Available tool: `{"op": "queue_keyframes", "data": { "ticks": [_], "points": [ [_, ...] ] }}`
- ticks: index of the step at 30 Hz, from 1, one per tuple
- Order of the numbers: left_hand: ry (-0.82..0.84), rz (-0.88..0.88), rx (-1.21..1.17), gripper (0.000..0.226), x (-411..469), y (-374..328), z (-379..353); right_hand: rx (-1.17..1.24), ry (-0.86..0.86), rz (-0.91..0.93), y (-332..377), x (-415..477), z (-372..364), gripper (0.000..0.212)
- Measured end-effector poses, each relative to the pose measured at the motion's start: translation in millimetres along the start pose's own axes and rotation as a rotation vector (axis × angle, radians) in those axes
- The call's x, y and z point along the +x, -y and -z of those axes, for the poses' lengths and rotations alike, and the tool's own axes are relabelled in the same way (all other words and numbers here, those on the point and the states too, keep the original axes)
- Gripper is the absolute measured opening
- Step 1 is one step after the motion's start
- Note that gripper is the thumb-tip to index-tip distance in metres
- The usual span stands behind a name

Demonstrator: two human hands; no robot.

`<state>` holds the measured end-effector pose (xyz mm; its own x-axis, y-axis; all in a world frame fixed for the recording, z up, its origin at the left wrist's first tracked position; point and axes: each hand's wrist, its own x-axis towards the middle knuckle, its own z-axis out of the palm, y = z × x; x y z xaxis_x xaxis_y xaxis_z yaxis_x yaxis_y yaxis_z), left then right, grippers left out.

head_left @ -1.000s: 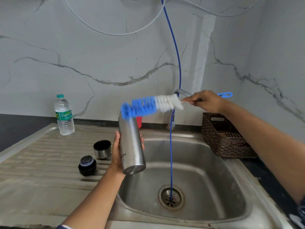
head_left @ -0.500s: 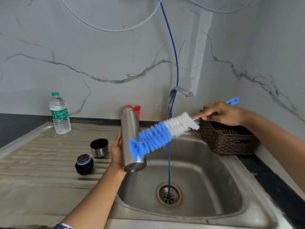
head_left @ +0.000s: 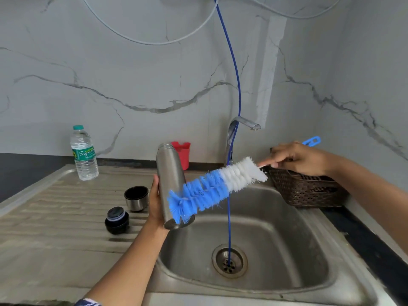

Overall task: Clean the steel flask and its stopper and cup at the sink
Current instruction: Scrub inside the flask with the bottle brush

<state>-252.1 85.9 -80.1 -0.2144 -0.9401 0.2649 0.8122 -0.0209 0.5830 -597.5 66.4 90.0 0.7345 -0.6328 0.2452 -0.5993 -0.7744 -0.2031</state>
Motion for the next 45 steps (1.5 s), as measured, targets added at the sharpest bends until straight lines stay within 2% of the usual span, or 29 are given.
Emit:
{"op": "queue_keyframes", "data": {
  "ticks": [3,6,9,11,13,16,18,20,23,25,28,30,32,34,38,45],
  "points": [
    [0.106,-0.008,-0.011,0.066,-3,1,-8,-0.034,-0.055,-0.019,-5,10,2,0.045],
    [0.007,0.013,-0.09,0.069,-1,4,-5,-0.051,-0.178,-0.161,-6,43,7,0.039],
    [0.09,0.092,-0.162,0.081,-2,7,0,-0.15,-0.279,-0.294,-4,67,8,0.033],
    [0.097,0.127,-0.17,0.084,0,5,5,-0.162,-0.25,-0.267,-3,63,5,0.034],
    [0.079,0.116,-0.13,0.077,0,5,3,-0.125,-0.187,-0.166,-5,45,2,0.038],
    [-0.055,-0.005,0.03,0.065,-3,2,-11,-0.073,-0.082,0.014,-4,9,-8,0.043],
    [-0.188,-0.056,0.087,0.06,-3,4,-19,-0.051,-0.086,0.019,-5,-6,-14,0.035],
    [-0.263,-0.129,0.074,0.063,-3,4,-24,-0.026,-0.137,-0.085,-10,-14,-19,0.033],
    [-0.402,-0.244,0.038,0.046,1,-2,-28,-0.001,-0.231,-0.301,-12,-21,-28,0.033],
    [-0.437,-0.315,0.049,0.048,4,-10,-26,0.174,-0.259,-0.396,1,-21,-47,0.033],
    [-0.427,-0.437,0.064,0.097,7,-22,-25,0.489,-0.263,-0.492,32,-14,-88,0.033],
    [-0.444,-0.491,0.062,0.111,9,-27,-28,0.698,-0.259,-0.618,51,-5,-111,0.034],
    [-0.476,-0.533,0.036,0.109,11,-28,-33,0.948,-0.255,-0.744,73,6,-128,0.038],
    [-0.512,-0.581,0.002,0.101,12,-25,-41,1.069,-0.243,-0.792,97,15,-140,0.042],
    [-0.584,-0.69,0.091,0.055,17,-12,-53,1.119,-0.226,-0.798,127,26,-155,0.051],
    [-0.56,-0.735,0.199,0.065,13,-2,-62,0.951,-0.288,-0.798,132,42,-174,0.043]
  ]
}}
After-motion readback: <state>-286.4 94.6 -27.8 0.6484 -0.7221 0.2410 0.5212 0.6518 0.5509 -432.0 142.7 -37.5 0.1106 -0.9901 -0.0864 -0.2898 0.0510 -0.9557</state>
